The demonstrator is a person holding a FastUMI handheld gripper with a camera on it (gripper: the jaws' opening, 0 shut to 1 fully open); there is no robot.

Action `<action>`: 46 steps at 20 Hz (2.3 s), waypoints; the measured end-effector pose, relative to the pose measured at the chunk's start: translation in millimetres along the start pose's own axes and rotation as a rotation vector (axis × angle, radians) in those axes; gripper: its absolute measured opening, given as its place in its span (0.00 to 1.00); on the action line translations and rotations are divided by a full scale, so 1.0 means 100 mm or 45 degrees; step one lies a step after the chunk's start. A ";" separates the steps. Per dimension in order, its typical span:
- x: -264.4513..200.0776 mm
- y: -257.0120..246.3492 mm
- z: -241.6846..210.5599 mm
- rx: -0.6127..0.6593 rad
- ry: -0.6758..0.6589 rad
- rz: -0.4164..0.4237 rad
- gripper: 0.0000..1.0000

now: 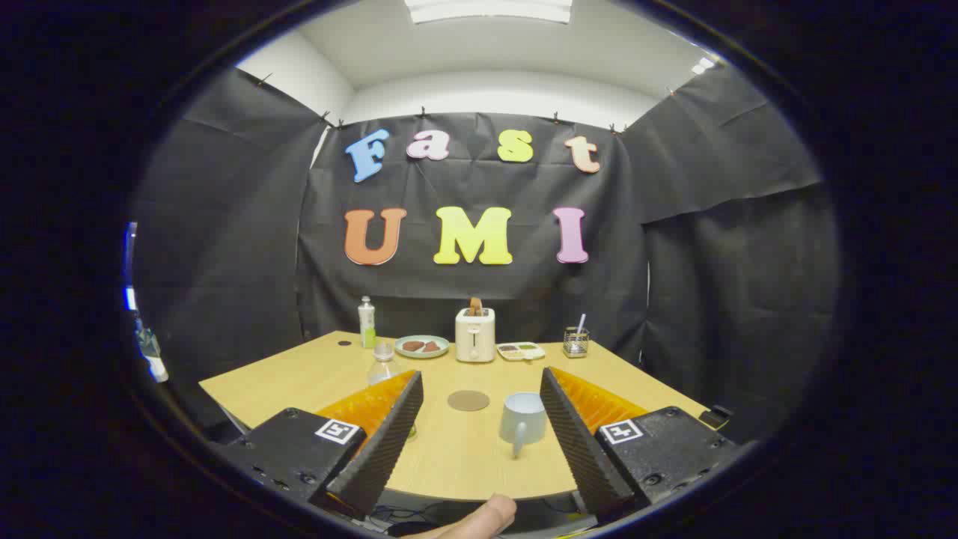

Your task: Take the bottle from table, then pour the juice into the cup, finally place the bottle on the coaster

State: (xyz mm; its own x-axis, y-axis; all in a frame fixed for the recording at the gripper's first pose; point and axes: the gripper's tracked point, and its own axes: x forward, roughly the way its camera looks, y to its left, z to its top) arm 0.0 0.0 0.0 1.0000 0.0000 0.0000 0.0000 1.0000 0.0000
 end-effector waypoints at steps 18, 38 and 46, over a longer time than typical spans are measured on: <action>0.26 0.19 -0.17 0.124 0.010 0.137 1.00; 1.41 1.47 -0.81 -0.027 0.107 0.228 1.00; 1.92 1.57 -1.04 -0.040 0.150 0.215 1.00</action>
State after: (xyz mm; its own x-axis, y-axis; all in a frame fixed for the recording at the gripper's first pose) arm 191.6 157.5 -104.4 0.9789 0.1658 -0.1197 -0.1694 0.9853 -0.0210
